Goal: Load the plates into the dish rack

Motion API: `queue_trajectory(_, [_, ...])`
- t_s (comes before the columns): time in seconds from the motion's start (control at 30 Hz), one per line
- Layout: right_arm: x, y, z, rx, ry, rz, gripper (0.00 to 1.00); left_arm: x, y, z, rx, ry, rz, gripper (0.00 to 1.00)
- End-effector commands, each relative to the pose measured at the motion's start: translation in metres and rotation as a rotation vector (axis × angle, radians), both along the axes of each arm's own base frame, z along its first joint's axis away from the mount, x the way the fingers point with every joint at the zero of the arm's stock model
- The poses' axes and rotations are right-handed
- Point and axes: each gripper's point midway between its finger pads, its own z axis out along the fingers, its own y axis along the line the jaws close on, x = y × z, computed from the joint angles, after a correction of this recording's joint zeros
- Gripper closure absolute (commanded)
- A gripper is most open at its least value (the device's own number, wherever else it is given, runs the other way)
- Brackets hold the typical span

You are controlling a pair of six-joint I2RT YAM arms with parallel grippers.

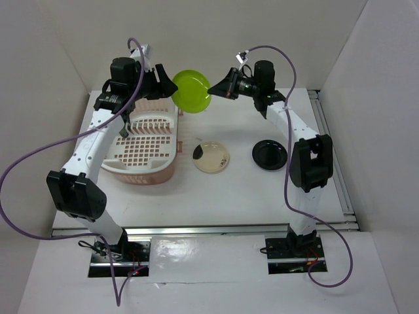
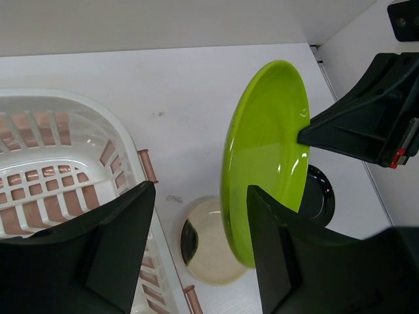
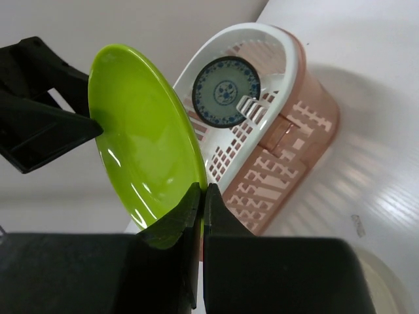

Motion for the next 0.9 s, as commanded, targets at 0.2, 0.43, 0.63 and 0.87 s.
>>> queue_trajectory(0.2, [-0.03,0.019,0.05,0.081,-0.101,0.089,1.0,0.005,-0.007,0.016,-0.036,-0.045,-0.044,0.42])
queue_trajectory(0.43, [-0.029,0.018,0.04,0.061,-0.081,0.08,0.82,0.004,0.008,0.03,-0.016,-0.083,0.019,0.99])
queue_trajectory(0.63, [-0.02,0.014,0.022,0.013,-0.05,0.024,0.0,0.007,0.047,0.047,0.127,-0.157,0.188,1.0])
queue_trajectory(0.87, [-0.018,0.002,0.01,-0.027,-0.028,0.004,0.0,0.016,0.144,0.068,0.529,-0.27,0.6,0.99])
